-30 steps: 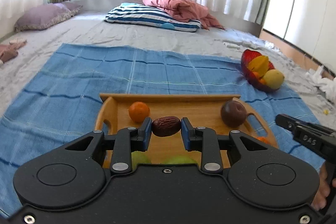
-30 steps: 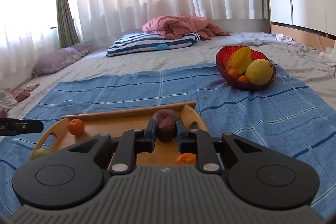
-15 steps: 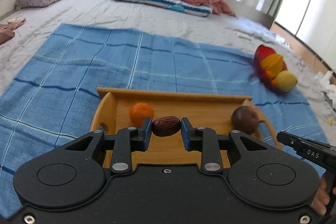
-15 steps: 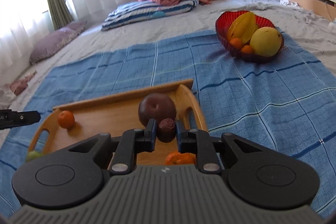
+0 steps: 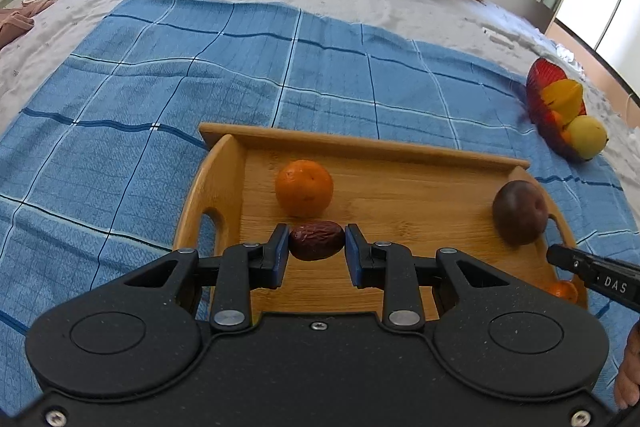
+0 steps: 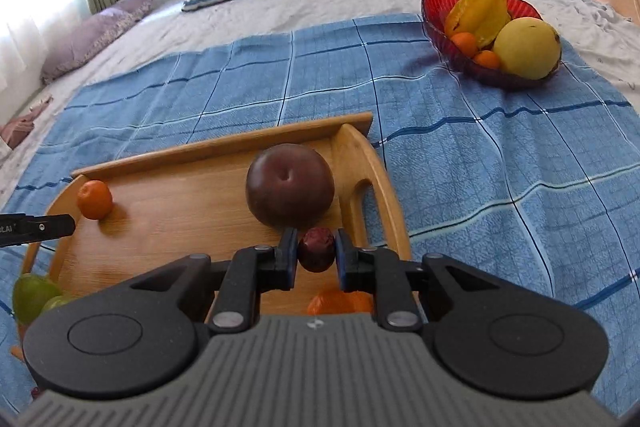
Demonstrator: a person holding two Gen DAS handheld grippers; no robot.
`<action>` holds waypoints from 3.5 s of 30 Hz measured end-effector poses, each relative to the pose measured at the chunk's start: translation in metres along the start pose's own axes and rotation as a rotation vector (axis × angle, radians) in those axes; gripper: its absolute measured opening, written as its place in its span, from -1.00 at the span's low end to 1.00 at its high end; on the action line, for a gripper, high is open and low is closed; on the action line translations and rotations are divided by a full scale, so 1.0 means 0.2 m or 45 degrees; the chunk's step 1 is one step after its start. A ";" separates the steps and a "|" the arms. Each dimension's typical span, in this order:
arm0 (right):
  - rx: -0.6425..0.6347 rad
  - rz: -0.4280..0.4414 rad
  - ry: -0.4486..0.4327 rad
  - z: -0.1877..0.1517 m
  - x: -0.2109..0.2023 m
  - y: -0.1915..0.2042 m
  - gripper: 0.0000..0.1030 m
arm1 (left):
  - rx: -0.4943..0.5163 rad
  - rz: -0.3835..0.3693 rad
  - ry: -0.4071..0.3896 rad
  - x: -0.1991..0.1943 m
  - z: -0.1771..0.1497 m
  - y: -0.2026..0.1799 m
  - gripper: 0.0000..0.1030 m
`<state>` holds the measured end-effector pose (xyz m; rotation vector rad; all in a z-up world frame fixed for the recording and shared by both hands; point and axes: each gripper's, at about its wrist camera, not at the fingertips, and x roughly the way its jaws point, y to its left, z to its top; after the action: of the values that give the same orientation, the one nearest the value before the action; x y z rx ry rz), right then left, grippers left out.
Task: Organize fruits
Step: 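Carry both held dates over the wooden tray, then lower the dates onto the tray and open both tools, then move both open tools back toward the remaining dates beside the tray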
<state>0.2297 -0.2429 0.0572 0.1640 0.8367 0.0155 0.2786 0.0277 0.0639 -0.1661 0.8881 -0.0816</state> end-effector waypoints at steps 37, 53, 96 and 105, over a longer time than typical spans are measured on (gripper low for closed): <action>-0.038 0.025 0.024 0.03 0.05 0.06 0.35 | 0.028 0.004 0.035 0.02 -0.06 0.02 0.29; -0.155 0.090 -0.338 -0.16 -0.36 0.24 0.93 | 0.168 -0.059 -0.192 -0.40 -0.32 -0.01 0.90; -0.374 0.095 -0.635 -0.95 -0.52 0.58 1.00 | 0.253 0.074 -0.398 -0.65 -0.95 0.21 0.99; -0.408 0.091 -0.550 -0.98 -0.47 0.62 1.00 | 0.246 0.073 -0.360 -0.59 -0.99 0.26 0.96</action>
<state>0.0267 -0.1011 0.0164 -0.1039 0.3881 0.1750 0.0515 0.0736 0.0223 0.0288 0.5985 -0.0873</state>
